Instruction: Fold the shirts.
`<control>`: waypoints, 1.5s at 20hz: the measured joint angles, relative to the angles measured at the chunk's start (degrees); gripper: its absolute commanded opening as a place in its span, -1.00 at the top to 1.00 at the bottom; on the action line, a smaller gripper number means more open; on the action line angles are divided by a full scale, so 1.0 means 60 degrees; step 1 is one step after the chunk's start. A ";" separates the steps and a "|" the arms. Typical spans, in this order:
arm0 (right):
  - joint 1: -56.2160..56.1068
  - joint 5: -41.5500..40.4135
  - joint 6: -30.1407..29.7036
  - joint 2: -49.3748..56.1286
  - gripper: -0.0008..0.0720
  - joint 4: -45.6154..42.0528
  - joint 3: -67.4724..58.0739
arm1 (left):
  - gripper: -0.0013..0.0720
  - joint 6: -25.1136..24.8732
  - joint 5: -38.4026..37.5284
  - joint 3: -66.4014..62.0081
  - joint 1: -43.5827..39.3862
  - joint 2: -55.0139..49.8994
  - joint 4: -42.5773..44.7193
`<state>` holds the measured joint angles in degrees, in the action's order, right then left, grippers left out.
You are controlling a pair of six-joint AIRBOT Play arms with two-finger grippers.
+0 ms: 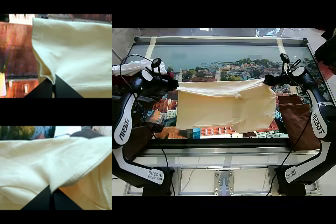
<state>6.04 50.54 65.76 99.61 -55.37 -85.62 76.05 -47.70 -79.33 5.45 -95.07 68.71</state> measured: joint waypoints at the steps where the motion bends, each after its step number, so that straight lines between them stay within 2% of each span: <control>1: -0.0029 -0.0117 0.0015 0.0047 0.95 -0.0004 0.0029 | 0.94 0.0069 0.0102 0.0000 0.0011 -0.0044 0.0004; 8: -0.0007 -0.1173 0.0087 0.0142 0.95 -0.0044 -0.0878 | 0.94 0.0732 0.1177 -0.0004 0.0000 -0.0055 0.0040; 13: 0.0004 -0.2091 0.0109 0.0149 0.96 -0.0058 -0.1810 | 0.94 0.0798 0.2557 -0.0182 -0.0277 0.0015 -0.0171; 16: 0.0004 -0.2091 0.0106 0.0193 0.96 -0.0153 -0.2280 | 0.94 0.0823 0.2962 -0.0350 -0.0331 0.0022 -0.0324; 21: -0.0080 -0.0583 0.0237 0.0703 0.96 -0.0630 -0.2109 | 0.94 0.0823 0.2317 -0.0433 -0.0554 -0.0288 -0.0036; 30: -0.0277 0.0816 0.0444 0.1107 0.95 -0.1519 -0.0572 | 0.94 0.0831 0.0546 -0.0419 -0.1049 -0.0780 0.1253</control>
<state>4.38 55.44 68.42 106.26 -64.49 -89.06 81.03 -44.42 -81.84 -0.84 -99.74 76.23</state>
